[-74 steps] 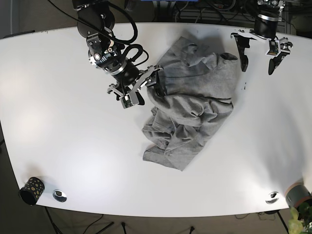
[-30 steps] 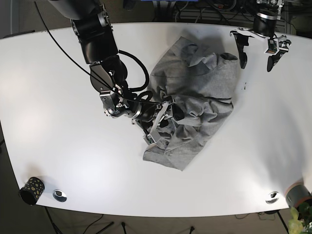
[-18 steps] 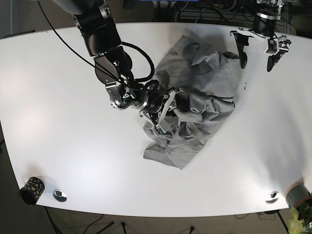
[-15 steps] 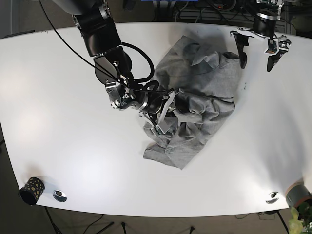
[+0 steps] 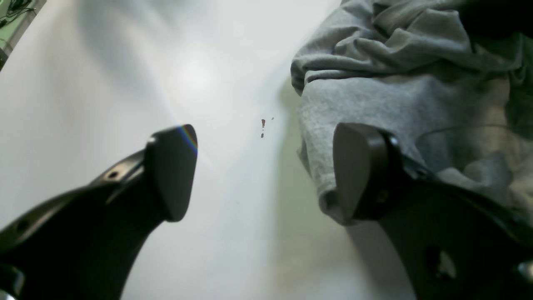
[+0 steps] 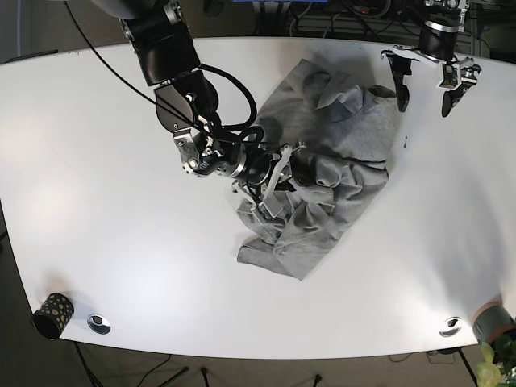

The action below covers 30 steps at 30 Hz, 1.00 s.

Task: Fold the T-shirt properly
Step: 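Close the right gripper on a fold of the grey T-shirt, then lift the shirt with the right gripper and lower the left gripper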

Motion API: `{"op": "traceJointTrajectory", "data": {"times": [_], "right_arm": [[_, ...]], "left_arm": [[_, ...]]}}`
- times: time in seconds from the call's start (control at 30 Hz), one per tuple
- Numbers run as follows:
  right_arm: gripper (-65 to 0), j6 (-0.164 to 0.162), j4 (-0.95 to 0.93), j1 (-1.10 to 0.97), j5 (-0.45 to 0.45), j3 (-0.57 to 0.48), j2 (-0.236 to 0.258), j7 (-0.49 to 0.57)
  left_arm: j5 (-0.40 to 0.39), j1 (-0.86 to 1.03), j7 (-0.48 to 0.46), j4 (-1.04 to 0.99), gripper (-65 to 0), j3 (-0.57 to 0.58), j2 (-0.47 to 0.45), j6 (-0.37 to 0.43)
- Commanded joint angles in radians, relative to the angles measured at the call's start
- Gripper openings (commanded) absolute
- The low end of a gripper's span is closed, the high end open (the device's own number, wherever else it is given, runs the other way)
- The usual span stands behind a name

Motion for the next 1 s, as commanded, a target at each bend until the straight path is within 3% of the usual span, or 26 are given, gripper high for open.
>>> {"op": "traceJointTrajectory", "data": {"times": [0.0,0.03,0.27,0.63,0.7,0.8,0.97], "right_arm": [[-62.0,0.008,0.029,0.02,0.017,0.002,-0.004,0.022],[-65.0,0.008,0.032,0.015,0.017,0.002,-0.004,0.022],[-65.0,0.008,0.142,0.013,0.017,0.006,0.033,0.023],[-65.0,0.014,0.302,0.118,0.022,0.122,0.11,0.025],[-65.0,0.014,0.317,0.145,0.023,0.136,0.117,0.025],[-65.0,0.014,0.339,0.205,0.023,0.136,0.18,0.025],[-65.0,0.014,0.353,0.284,0.025,0.136,0.239,0.025]], "left_arm": [[0.0,0.007,-0.026,0.015,-17.4,-0.003,-0.007,0.004],[0.0,0.005,-0.017,0.015,-17.4,-0.003,-0.007,0.004],[-0.001,-0.023,0.136,0.015,-17.4,-0.002,-0.004,0.002],[0.002,-0.059,0.164,0.015,-16.7,0.086,-0.014,-0.001],[0.031,-0.064,0.17,0.015,-16.7,0.12,-0.023,-0.001],[0.124,-0.07,0.175,0.015,-16.7,0.186,-0.026,-0.001],[0.22,-0.115,0.176,0.006,-16.7,0.262,-0.021,-0.001]]}}
